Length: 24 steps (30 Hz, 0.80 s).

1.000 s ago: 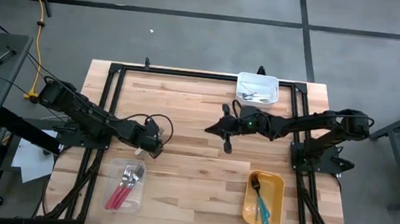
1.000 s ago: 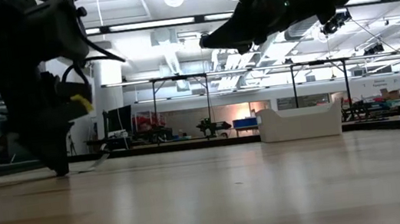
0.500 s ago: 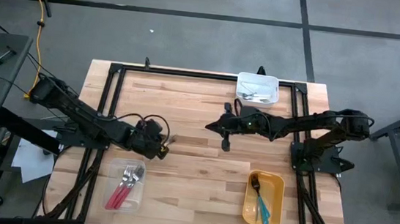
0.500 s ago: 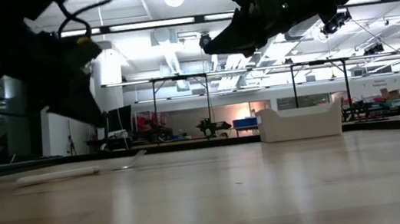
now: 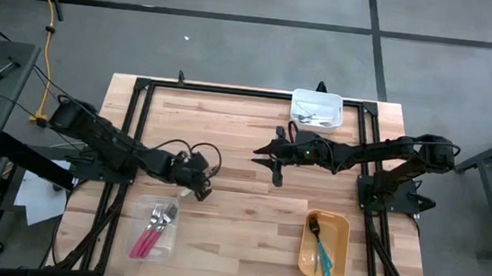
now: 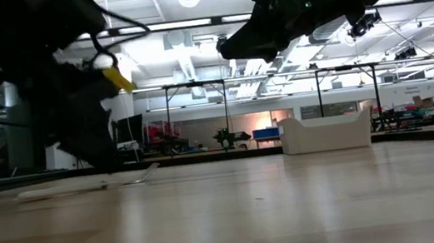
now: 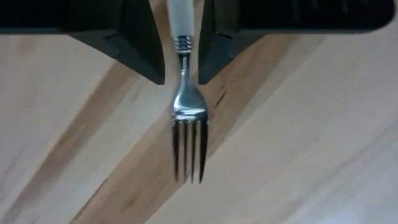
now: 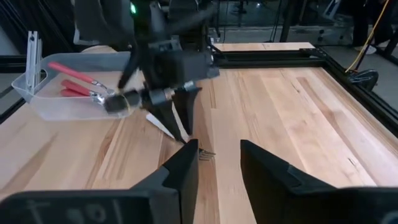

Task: Sort silverware by color (type)
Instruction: Put the white fork into the white bin

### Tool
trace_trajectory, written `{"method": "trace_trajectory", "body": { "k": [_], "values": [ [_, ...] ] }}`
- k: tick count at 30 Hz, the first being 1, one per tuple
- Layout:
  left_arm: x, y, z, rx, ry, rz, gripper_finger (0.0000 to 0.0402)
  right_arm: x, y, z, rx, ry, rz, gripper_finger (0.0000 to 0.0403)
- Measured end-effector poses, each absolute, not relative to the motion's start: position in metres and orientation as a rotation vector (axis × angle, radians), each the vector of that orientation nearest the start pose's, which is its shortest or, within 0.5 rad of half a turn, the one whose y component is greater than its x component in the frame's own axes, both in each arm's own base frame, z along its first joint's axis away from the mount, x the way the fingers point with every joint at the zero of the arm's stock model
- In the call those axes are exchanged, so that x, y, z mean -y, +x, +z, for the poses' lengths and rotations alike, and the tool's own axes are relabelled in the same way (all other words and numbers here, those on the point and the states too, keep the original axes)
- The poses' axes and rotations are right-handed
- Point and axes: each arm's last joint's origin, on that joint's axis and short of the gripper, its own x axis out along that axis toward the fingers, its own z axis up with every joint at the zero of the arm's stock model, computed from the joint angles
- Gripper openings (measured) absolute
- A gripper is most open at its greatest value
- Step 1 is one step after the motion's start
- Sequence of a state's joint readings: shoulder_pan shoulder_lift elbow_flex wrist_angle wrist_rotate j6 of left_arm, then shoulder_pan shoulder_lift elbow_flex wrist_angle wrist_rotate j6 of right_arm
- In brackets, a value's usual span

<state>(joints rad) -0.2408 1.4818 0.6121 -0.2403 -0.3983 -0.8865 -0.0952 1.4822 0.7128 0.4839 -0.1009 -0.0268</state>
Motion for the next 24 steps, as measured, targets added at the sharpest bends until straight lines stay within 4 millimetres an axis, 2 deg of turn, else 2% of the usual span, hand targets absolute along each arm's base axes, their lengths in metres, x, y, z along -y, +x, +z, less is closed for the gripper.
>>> {"method": "trace_trajectory", "body": {
  "k": [4,8,13,19,24],
  "values": [
    [0.044,0.244,0.122,-0.942,-0.439,0.546,0.0107,0.026,0.306,0.212,-0.284,0.003,0.009,0.0114],
    [0.042,0.246,0.119,-0.967,-0.423,0.532,0.0102,0.026,0.306,0.212,-0.284,0.003,0.009,0.0114],
    [0.042,0.242,0.118,-1.016,-0.392,0.530,0.0071,0.026,0.306,0.212,-0.284,0.003,0.009,0.0114],
    [0.040,0.239,0.117,-1.059,-0.361,0.511,0.0012,0.026,0.306,0.212,-0.284,0.003,0.009,0.0114],
    [0.041,0.242,0.122,-1.042,-0.362,0.491,0.0006,0.026,0.306,0.211,-0.291,0.003,0.009,0.0114]
  ]
}}
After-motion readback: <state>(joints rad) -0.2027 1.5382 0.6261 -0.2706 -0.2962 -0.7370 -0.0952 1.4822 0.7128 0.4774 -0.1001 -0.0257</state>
